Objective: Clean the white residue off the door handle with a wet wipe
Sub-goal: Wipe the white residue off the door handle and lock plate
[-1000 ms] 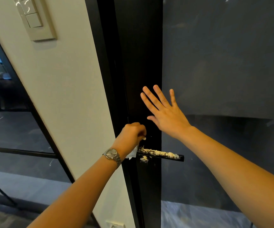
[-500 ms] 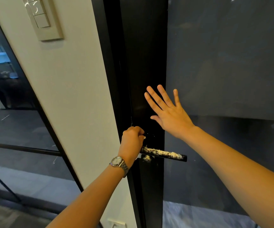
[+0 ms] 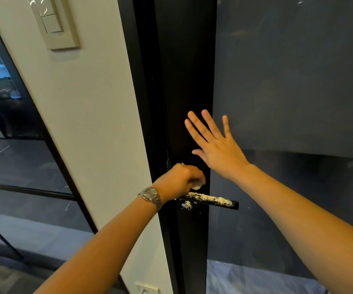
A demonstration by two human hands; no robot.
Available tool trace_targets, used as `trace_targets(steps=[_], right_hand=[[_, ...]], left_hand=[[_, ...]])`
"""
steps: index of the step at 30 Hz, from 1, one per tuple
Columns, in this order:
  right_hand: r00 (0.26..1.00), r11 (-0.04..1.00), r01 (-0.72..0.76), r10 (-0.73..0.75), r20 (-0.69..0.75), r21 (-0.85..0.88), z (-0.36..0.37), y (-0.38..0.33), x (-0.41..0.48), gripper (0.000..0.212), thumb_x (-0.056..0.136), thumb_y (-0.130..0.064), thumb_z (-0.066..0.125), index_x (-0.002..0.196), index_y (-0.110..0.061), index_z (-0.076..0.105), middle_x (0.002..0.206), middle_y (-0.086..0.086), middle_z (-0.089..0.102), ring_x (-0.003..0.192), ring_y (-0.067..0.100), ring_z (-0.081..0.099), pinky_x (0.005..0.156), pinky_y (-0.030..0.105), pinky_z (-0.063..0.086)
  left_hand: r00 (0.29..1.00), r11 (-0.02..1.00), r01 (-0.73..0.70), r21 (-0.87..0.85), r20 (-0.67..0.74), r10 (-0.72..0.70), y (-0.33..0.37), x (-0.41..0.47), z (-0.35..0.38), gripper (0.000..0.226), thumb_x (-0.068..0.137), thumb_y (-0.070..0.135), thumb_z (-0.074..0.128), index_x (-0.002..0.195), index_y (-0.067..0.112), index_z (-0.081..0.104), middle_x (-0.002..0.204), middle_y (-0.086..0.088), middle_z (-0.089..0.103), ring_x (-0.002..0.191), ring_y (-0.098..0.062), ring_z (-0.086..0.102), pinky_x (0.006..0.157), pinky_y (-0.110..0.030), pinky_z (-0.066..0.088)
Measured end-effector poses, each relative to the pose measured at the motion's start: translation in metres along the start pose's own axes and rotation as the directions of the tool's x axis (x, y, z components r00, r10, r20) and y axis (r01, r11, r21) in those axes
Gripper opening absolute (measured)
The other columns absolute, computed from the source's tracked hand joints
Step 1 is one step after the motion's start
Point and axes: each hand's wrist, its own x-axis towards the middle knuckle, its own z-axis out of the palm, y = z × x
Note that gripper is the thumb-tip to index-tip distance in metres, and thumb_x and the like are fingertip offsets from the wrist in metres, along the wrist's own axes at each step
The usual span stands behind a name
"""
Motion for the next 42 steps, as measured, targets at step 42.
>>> trace_targets(steps=[42], right_hand=[[1.000, 1.000, -0.010, 0.010, 0.015, 0.021, -0.002, -0.001, 0.000, 0.076, 0.087, -0.039, 0.051, 0.147, -0.014, 0.012, 0.156, 0.006, 0.015, 0.142, 0.027, 0.003, 0.108, 0.058, 0.007]], left_hand=[[0.220, -0.337, -0.026, -0.941, 0.324, -0.920, 0.024, -0.006, 0.044, 0.012, 0.093, 0.003, 0.046, 0.098, 0.006, 0.056, 0.078, -0.007, 0.054, 0.072, -0.020, 0.056, 0.070, -0.033, 0.051]])
